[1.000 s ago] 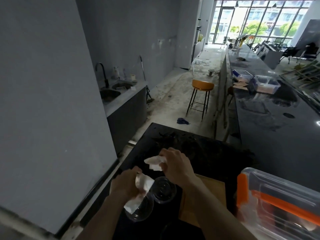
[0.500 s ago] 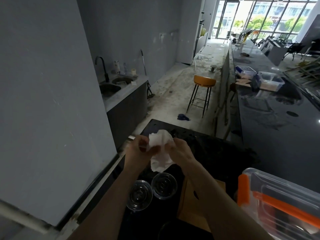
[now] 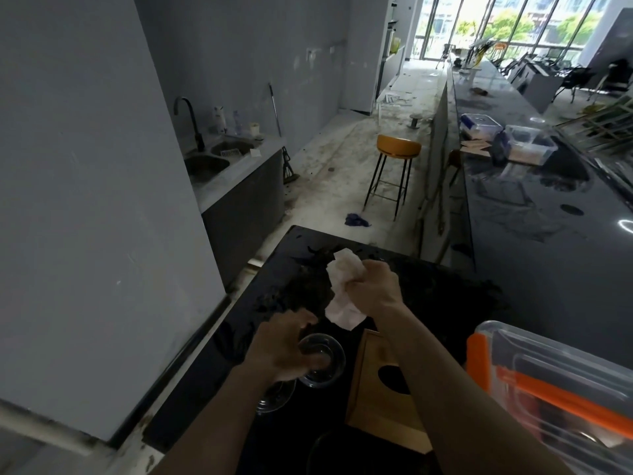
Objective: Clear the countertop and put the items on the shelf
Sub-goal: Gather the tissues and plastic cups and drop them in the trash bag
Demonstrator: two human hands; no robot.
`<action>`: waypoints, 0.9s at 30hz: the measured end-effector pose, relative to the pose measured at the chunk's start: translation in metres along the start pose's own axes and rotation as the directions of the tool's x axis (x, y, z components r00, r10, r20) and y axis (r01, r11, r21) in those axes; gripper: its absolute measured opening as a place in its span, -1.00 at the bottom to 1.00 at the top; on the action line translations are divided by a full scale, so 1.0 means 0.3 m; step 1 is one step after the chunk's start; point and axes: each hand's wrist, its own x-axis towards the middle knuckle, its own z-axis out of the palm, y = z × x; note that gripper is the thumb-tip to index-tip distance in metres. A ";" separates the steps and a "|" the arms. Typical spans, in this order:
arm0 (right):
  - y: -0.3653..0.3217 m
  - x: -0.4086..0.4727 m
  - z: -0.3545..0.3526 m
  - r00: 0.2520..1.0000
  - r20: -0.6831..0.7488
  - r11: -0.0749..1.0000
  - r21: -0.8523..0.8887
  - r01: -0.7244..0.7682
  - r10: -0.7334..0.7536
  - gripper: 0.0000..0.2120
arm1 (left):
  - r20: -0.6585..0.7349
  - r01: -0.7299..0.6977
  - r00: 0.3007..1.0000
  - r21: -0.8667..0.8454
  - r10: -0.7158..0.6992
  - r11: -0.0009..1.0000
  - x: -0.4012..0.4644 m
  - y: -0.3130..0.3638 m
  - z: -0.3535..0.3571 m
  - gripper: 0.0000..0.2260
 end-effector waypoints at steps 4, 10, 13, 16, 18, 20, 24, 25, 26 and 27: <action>0.021 -0.002 0.002 0.997 0.076 1.000 -0.015 -0.005 0.006 -0.87 | 0.011 -0.087 0.996 0.331 0.088 0.940 0.001 0.043 0.043 -0.16; 0.031 -0.014 0.001 0.975 0.218 0.999 0.024 0.027 -0.032 -0.69 | -0.267 0.042 0.953 -0.354 -0.144 0.934 0.039 0.029 -0.030 -0.47; 0.028 -0.019 0.014 0.965 0.248 0.996 -0.010 0.089 -0.084 -0.84 | -0.323 0.024 0.902 -0.627 -0.288 0.779 0.045 0.018 -0.108 -0.62; 0.011 -0.029 0.031 0.967 0.227 0.993 -0.009 0.119 -0.114 -0.82 | -0.229 -0.018 0.925 -0.825 -0.305 0.564 0.038 0.036 -0.157 -0.67; -0.002 -0.033 0.045 0.970 0.209 0.992 0.007 0.124 -0.123 -0.78 | -0.177 -0.029 0.949 -0.872 -0.261 0.489 0.023 0.058 -0.172 -0.72; -0.010 -0.035 0.057 0.968 0.208 0.990 0.020 0.140 -0.141 -0.71 | -0.168 -0.053 0.960 -0.893 -0.223 0.447 0.010 0.070 -0.181 -0.73; -0.002 -0.037 0.057 0.975 0.167 0.987 -0.047 0.155 -0.145 -0.70 | -0.158 -0.005 0.965 -0.807 -0.208 0.591 -0.012 -0.009 -0.166 -0.54; 0.003 -0.034 0.056 0.980 0.151 0.989 -0.046 0.140 -0.131 -0.70 | -0.133 0.031 0.974 -0.719 -0.181 0.694 -0.028 -0.043 -0.157 -0.43; 0.006 -0.030 0.055 0.983 0.142 0.992 -0.037 0.125 -0.118 -0.71 | -0.088 0.060 0.986 -0.599 -0.140 0.799 -0.049 -0.073 -0.151 -0.33; 0.007 -0.028 0.056 0.985 0.139 0.993 -0.025 0.111 -0.106 -0.71 | -0.018 0.078 0.995 -0.444 -0.096 0.893 -0.071 -0.099 -0.144 -0.25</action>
